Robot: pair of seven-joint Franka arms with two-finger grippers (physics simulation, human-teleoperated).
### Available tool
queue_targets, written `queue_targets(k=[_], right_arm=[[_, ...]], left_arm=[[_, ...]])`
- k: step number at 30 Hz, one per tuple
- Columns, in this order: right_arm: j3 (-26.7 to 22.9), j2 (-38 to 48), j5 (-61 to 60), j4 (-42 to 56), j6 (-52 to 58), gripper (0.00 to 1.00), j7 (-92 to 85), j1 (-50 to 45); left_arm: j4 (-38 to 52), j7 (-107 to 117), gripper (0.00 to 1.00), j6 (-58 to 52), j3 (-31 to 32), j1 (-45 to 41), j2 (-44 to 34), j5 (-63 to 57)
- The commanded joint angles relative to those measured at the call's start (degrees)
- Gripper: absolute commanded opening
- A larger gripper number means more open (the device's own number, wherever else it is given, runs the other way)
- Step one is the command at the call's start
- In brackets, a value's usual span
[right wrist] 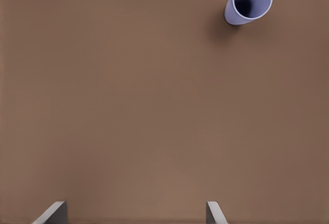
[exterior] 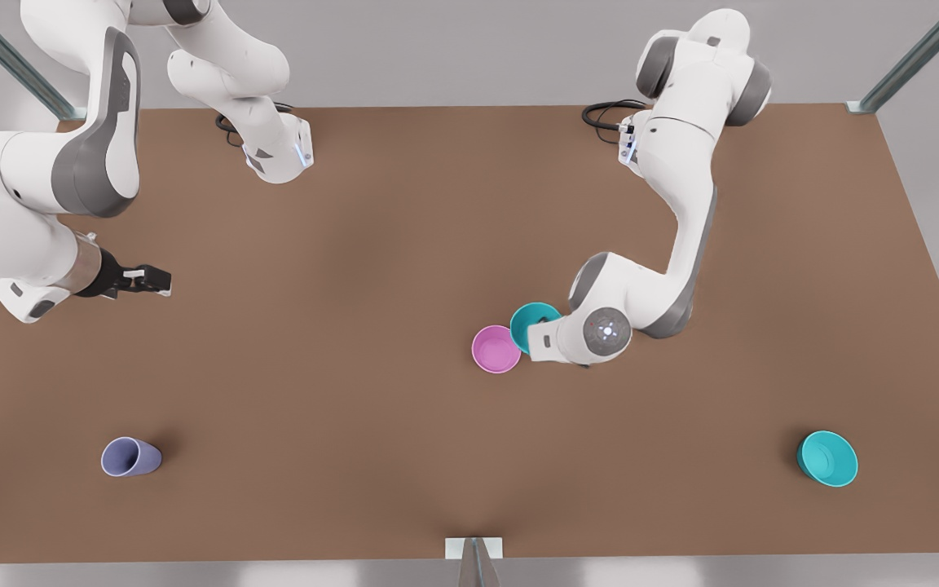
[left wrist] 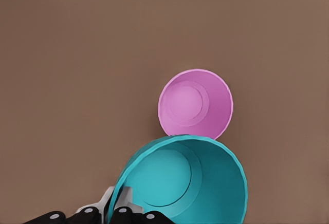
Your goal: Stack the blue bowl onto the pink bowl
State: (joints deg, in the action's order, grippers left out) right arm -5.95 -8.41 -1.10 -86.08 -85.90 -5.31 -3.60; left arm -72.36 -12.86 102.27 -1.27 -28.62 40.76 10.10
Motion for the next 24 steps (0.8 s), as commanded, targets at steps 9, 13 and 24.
queue_targets(k=[9, 13, 24], right_arm=[[0.0, 0.0, 0.0, 0.0, 0.1, 1.00, -4.0, 0.0], [0.0, 0.0, -0.1, -0.1, 0.1, 1.00, -4.0, 0.0], [0.1, -0.4, 0.0, 0.0, 0.1, 1.00, -3.9, 0.0]], left_arm=[[7.1, 56.4, 0.21, -1.2, 1.7, -2.8, 8.4, 2.6], [6.9, 56.0, 0.21, 0.7, 2.2, -2.7, 9.1, 2.9], [6.7, 56.1, 0.21, 1.8, 2.2, -2.2, 9.3, 2.9]])
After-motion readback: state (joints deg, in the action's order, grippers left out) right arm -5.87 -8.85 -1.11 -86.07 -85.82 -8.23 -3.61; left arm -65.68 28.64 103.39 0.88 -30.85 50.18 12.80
